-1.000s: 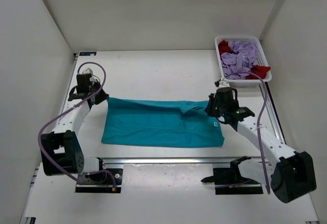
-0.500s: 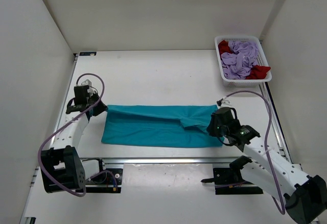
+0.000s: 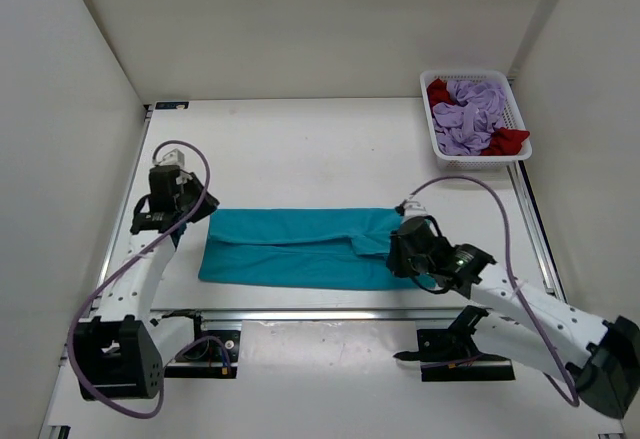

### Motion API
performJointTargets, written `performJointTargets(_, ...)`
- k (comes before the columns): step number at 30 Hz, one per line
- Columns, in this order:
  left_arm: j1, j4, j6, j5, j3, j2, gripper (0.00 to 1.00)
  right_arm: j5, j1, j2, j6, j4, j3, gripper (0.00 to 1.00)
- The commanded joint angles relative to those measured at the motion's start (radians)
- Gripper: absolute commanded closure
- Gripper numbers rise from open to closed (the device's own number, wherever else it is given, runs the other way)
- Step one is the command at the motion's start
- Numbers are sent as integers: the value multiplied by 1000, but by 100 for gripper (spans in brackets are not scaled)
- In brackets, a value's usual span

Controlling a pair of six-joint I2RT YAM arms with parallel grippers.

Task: Fold and stack the t-shirts
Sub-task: Fold the other side of the tshirt into a rectangle

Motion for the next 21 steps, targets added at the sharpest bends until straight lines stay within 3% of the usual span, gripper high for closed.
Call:
performJointTargets(1,-163,48,-50,-7,10,-26,71,43,111,141,-87,139,95,99)
performJointTargets(5,-352,160,-139,-30,-98,-54,73,100,171,380,-187,179,224,100)
performJointTargets(8,-410,244,-191,-15,-188,-87,73,148,188,489,-245,210,287,88)
performJointTargets(10,-418,272,-202,8,-239,-100,73,139,165,555,-267,230,299,80)
performJointTargets(13,-439,294,-208,15,-283,-106,73,100,122,615,-288,247,322,79)
performJointTargets(21,-363,349,-203,67,-356,-126,72,107,101,671,-288,261,312,74)
